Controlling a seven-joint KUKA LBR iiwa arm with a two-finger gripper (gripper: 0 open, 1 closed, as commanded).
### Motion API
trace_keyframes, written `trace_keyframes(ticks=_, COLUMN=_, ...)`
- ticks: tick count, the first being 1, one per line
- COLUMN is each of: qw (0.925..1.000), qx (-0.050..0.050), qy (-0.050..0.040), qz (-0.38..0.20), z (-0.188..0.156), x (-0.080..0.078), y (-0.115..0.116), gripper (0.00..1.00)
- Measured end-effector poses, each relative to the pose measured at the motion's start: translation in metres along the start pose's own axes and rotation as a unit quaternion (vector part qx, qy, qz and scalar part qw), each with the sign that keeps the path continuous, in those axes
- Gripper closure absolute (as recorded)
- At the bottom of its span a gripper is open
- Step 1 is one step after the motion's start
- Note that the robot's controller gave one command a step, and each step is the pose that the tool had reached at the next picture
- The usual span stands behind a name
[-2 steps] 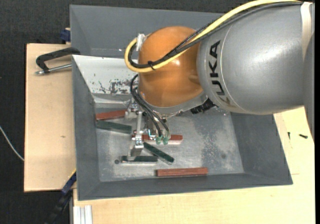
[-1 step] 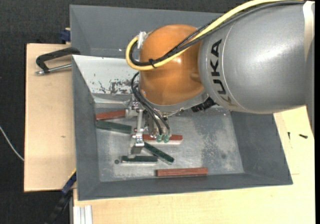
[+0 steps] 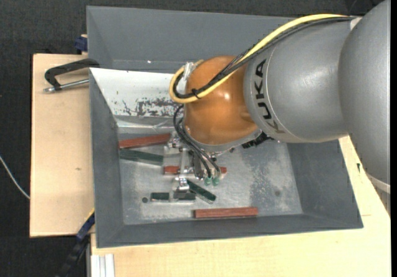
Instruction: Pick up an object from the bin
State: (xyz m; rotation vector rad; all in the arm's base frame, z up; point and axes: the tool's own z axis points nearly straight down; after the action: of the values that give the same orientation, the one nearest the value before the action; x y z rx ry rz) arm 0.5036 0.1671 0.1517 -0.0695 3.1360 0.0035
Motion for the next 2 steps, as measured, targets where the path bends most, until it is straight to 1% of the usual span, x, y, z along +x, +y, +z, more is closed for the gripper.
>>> trace_keyframes(ticks=1, qw=0.9999, qx=0.001, qy=0.0036, qz=0.011, z=-0.001, x=0.004, y=-0.043, gripper=0.0)
trace_keyframes(ticks=2, qw=0.9992, qx=0.001, qy=0.0011, qz=-0.039, z=0.006, x=0.0, y=-0.056, gripper=0.0)
